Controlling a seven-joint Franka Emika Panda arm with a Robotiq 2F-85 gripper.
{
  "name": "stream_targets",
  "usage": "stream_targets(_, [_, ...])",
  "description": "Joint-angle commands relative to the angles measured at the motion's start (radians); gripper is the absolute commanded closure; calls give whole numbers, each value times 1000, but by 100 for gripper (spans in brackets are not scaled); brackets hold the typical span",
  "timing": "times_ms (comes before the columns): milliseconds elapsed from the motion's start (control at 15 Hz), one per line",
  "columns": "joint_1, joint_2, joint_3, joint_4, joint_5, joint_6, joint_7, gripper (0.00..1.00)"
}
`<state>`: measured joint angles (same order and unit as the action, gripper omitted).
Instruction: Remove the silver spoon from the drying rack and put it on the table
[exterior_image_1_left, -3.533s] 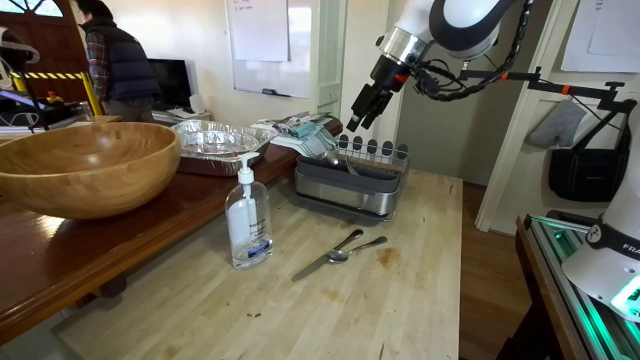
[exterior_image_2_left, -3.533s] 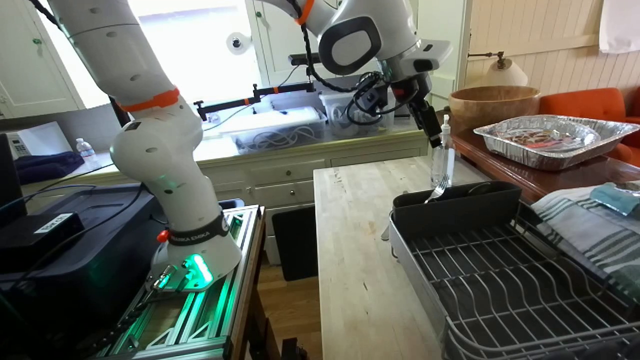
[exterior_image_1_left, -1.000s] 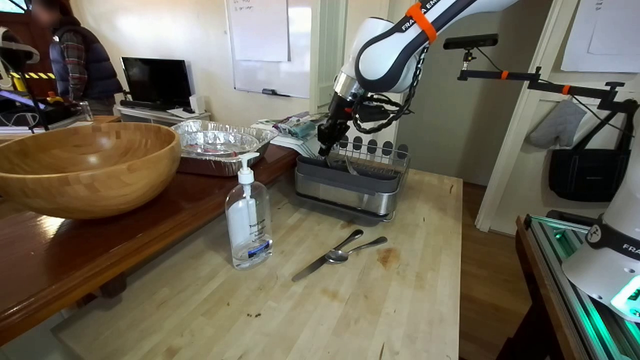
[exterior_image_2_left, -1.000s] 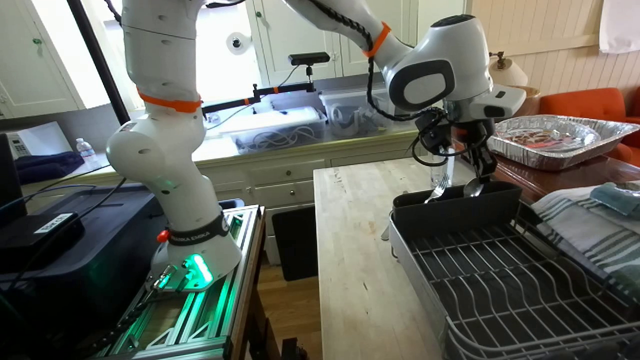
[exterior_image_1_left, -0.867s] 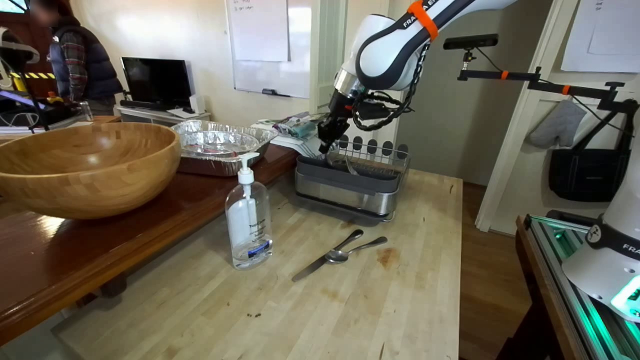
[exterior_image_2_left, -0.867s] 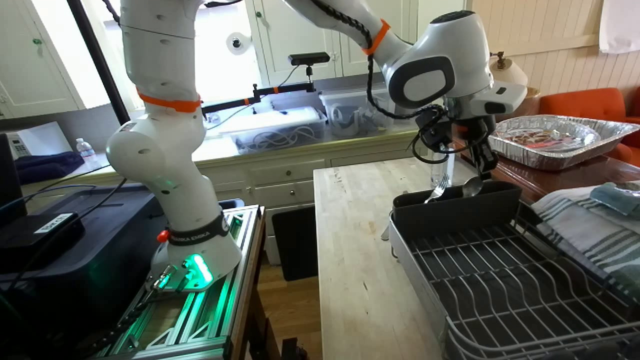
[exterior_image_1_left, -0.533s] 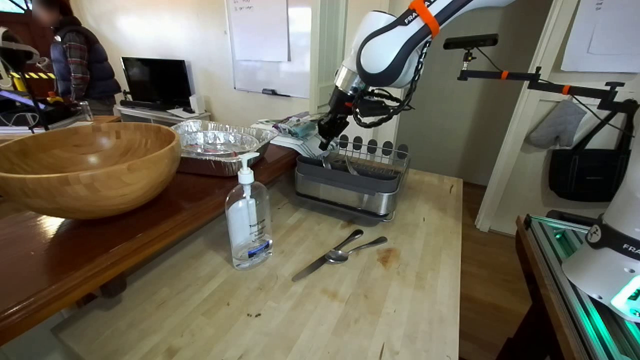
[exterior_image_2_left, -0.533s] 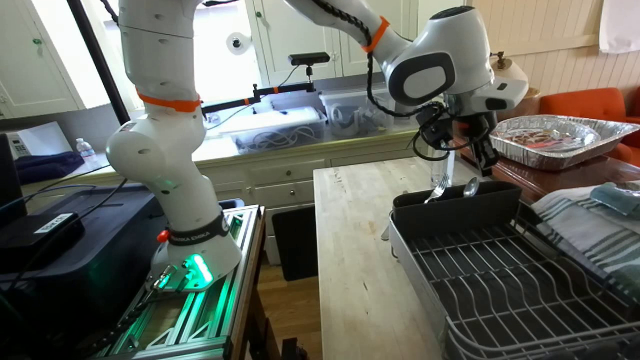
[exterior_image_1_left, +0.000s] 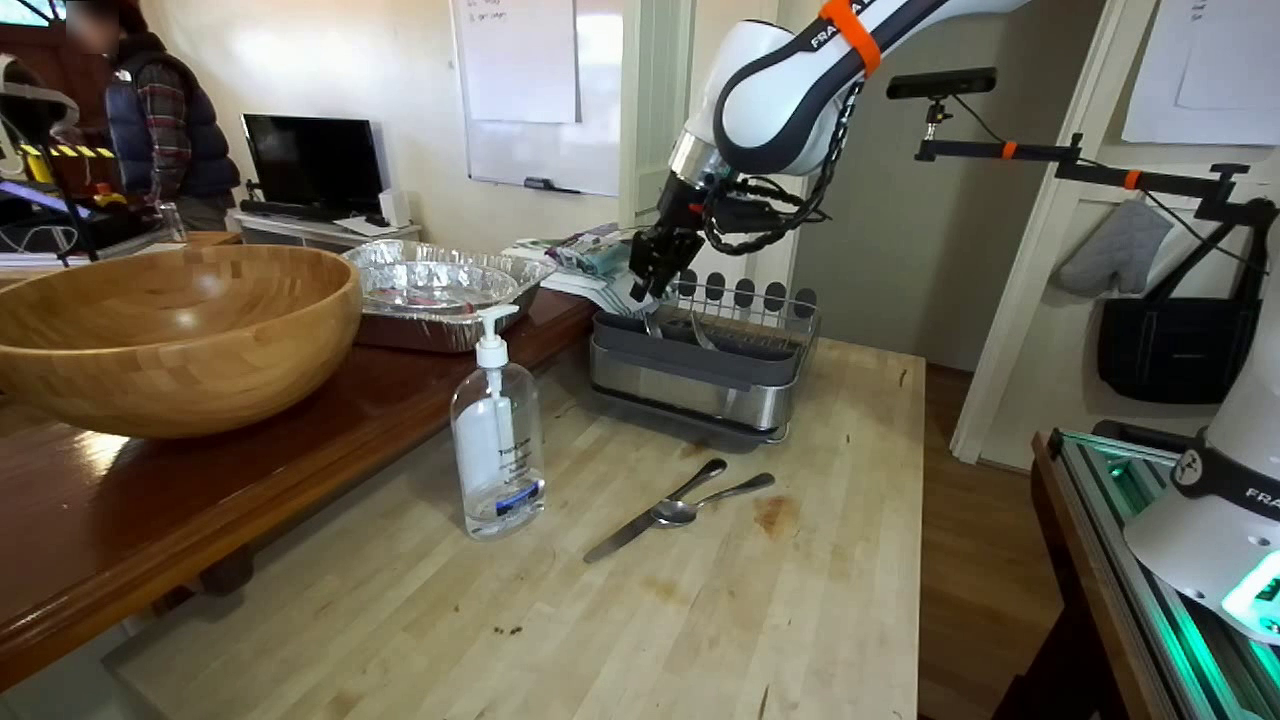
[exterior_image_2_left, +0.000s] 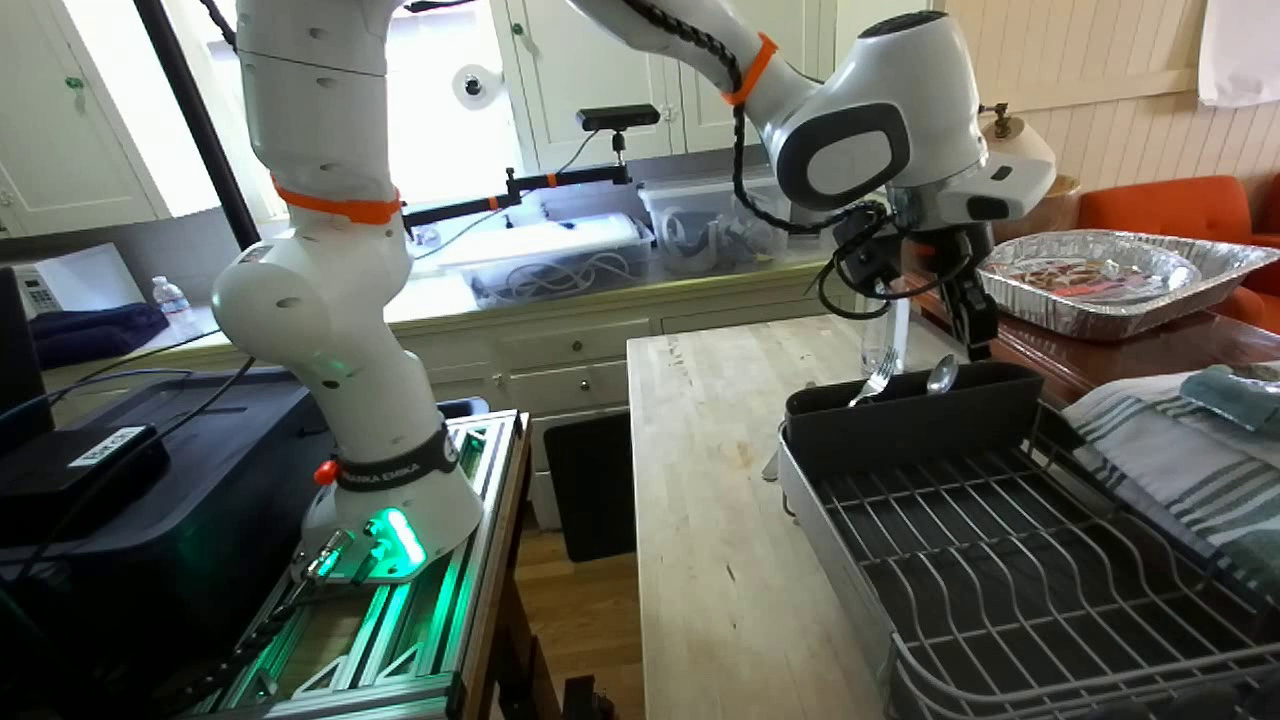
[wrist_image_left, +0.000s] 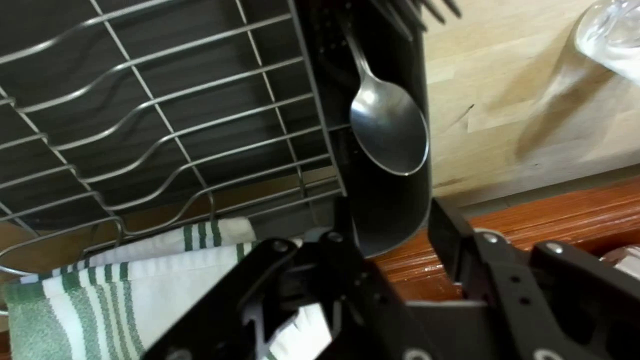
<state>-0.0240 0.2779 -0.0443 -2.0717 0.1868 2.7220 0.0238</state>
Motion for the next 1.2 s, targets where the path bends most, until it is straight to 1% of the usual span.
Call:
stream_targets(0, [13,13,-9,-2,-14,-11,130,23])
stream_targets(67, [19,17,-12,0,-14,-14,167,16])
stream_targets(133, [21,21,-10,1,-8,-24,195,7])
stream_targets(200, [25,24,-10,3,-7,-32,223,1])
stream_targets(267, [29,29,-11,3,-8,-36,252,0])
stream_targets(467, [39,39,-9,5,-1,-61,312,0])
stream_targets(533, [42,44,-8,6,0,-62,326,7])
stream_targets(600, [43,47,-6,8,4,-71,337,27])
stream_targets(667, [45,50,-6,9,4,-74,348,31])
stream_targets(733, [47,52,-6,9,4,-76,356,32])
stream_targets(867, [53,55,-8,8,-1,-73,372,48])
stream_targets(933, [54,56,-10,8,-3,-70,378,58])
stream_targets(1133, [59,54,-15,7,-14,-59,388,80])
